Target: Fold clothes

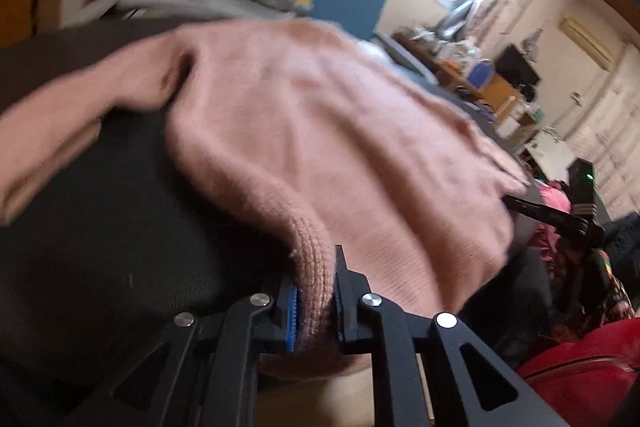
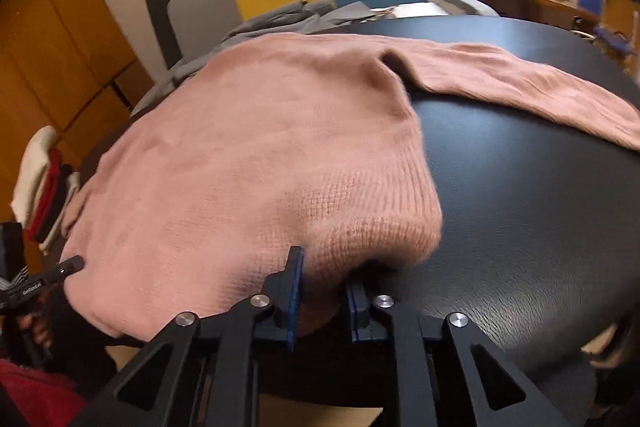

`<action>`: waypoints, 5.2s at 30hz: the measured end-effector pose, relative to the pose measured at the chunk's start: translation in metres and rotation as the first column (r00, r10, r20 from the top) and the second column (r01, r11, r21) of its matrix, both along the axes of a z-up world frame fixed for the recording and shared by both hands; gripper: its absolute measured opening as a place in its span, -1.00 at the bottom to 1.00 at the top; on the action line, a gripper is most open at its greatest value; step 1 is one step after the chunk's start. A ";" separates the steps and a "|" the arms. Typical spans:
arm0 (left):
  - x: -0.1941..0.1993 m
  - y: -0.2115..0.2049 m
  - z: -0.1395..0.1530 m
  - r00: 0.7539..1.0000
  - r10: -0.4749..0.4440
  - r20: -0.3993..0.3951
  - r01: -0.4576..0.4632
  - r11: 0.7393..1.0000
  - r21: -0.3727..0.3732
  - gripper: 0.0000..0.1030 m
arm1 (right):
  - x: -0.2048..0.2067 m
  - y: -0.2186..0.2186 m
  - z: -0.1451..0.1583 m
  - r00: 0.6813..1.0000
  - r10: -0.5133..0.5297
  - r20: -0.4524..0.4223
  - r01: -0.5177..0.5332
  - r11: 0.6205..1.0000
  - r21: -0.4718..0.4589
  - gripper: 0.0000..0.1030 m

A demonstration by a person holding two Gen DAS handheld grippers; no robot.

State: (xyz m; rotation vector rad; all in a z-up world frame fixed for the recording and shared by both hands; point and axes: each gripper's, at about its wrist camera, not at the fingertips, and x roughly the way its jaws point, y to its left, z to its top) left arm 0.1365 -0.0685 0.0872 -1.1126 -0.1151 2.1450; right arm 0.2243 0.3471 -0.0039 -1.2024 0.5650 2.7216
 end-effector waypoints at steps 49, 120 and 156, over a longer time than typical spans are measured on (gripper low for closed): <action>-0.070 -0.041 0.029 0.970 0.029 0.242 -0.139 0.882 0.451 -0.74 | 0.005 0.045 0.076 0.919 -0.163 -0.360 0.013 0.922 -0.386 -0.86; -0.130 0.146 0.031 0.990 0.045 -0.131 -0.067 0.984 -0.166 -0.64 | -0.177 -0.073 -0.030 0.994 0.105 0.009 -0.103 0.957 0.273 0.16; -0.135 -0.002 0.095 0.900 0.384 -0.205 -0.403 0.914 -0.057 -0.79 | -0.176 -0.071 -0.031 0.994 0.112 -0.007 -0.107 0.964 0.244 0.20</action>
